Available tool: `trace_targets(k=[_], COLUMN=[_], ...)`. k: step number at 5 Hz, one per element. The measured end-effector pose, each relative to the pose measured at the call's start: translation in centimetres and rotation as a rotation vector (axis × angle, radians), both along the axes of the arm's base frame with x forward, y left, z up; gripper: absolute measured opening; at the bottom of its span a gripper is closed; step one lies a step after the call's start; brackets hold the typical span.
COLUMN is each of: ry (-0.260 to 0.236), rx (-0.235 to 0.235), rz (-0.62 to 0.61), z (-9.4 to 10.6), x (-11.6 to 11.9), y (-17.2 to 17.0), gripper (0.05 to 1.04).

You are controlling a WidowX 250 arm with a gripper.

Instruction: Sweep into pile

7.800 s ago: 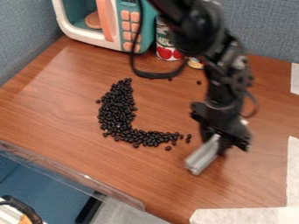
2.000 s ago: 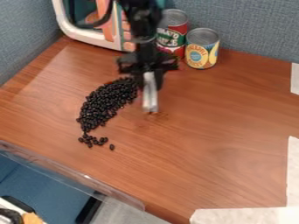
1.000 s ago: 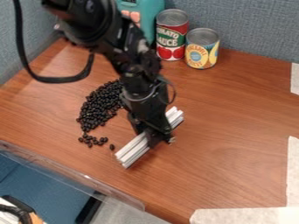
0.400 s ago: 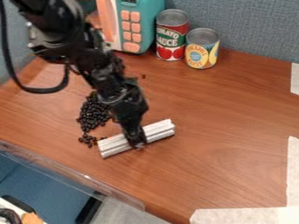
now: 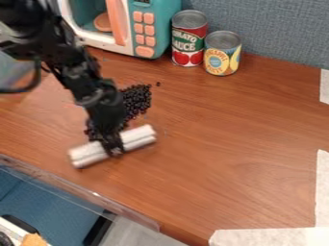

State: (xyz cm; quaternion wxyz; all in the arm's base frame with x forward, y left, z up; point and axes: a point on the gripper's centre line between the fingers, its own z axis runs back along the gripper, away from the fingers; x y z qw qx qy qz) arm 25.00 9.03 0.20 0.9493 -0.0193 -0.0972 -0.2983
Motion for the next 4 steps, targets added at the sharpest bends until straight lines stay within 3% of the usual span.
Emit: trace_targets(k=[2, 3, 4], ry=[-0.033, -0.032, -0.102], rx=[0.034, 0.01, -0.036], rz=[0.041, 0.037, 0.041], z=[0.9, 1.1, 5.0], x=[2.3, 2.7, 2.8], y=[2.1, 1.2, -2.4], gripper=[0.368, 0.368, 0.368])
